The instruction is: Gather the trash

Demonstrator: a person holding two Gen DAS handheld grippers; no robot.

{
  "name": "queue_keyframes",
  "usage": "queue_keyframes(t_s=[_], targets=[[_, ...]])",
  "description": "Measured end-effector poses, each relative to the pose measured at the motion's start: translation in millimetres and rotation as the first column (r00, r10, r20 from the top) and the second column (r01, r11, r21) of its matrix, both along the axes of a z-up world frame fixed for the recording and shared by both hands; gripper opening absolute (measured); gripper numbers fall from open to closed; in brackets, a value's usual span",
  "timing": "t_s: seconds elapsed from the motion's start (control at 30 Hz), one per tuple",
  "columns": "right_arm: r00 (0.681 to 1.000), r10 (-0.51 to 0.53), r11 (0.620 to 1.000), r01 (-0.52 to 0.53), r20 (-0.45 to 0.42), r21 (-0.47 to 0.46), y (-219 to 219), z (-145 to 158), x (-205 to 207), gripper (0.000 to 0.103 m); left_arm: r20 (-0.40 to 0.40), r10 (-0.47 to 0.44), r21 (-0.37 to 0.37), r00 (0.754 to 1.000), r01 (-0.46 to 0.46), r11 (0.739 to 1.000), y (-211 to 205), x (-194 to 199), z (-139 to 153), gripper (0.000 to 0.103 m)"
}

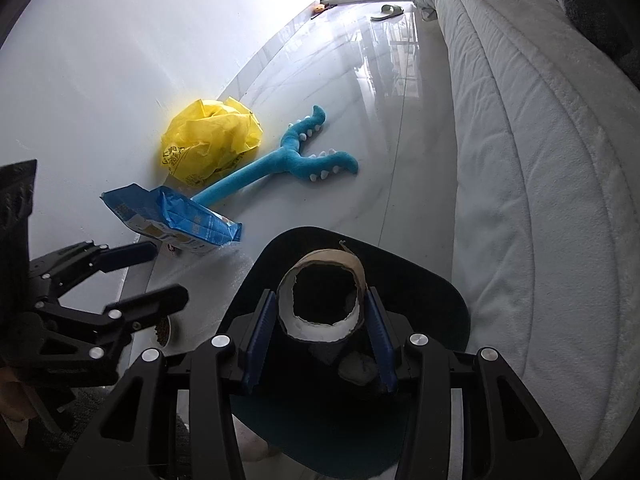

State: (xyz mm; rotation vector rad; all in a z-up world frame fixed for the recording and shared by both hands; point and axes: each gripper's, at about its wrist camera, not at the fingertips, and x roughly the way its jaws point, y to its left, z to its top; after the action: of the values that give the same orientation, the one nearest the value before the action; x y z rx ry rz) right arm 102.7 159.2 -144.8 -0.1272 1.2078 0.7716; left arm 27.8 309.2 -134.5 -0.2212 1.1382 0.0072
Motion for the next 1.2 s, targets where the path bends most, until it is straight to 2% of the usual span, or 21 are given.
queue_keyframes(t_s=[0.23,0.4,0.5,0.57,0.7,0.8,0.9,1.07,1.2], targets=[[1.0,0.02,0.998,-0.02,0.004,-0.06,10.7,-17.9,-5.8,0.046,0.145,0.03,0.007,0.989,-0.031,0.999,10.4,-9.4,34.7,0.076],[1.0,0.02,0.995,-0.02,0.005,-0.103,10.6,-26.6,-11.3,0.046,0.27,0.053,0.053,0.961,-0.07,0.996,11.0,-17.9,67.3,0.076],[1.0,0.025,0.992,-0.023,0.011,-0.128,12.2,-28.7,-15.9,0.047,0.346,0.076,0.067,0.935,-0.105,0.992,11.9,-23.7,86.4,0.076],[0.999,0.04,0.989,-0.04,0.001,-0.146,13.5,-31.0,-20.8,0.048,0.406,0.088,0.084,0.909,-0.134,0.987,12.8,-28.0,99.4,0.079],[0.999,0.051,0.984,-0.049,0.009,-0.171,9.3,-26.8,-32.0,0.062,0.515,0.081,0.134,0.853,-0.173,0.976,6.4,-40.4,127.4,0.089],[0.998,0.052,0.986,-0.045,0.042,-0.16,4.4,-10.2,-38.5,0.067,0.581,0.074,0.165,0.811,-0.207,0.964,-6.5,-56.2,147.1,0.095],[0.993,0.049,0.99,-0.035,0.103,-0.134,-5.5,16.3,-46.2,0.072,0.614,0.071,0.165,0.786,-0.215,0.962,-20.4,-72.1,159.6,0.098],[0.979,-0.003,0.998,0.016,0.204,-0.063,-40.3,63.5,-65.1,0.08,0.632,0.08,0.141,0.771,-0.216,0.966,-46.9,-87.6,173.0,0.1],[0.954,-0.068,0.997,0.073,0.291,-0.006,-78.6,102.7,-81.2,0.085,0.648,0.079,0.117,0.758,-0.202,0.972,-67.6,-99.0,181.3,0.1]])
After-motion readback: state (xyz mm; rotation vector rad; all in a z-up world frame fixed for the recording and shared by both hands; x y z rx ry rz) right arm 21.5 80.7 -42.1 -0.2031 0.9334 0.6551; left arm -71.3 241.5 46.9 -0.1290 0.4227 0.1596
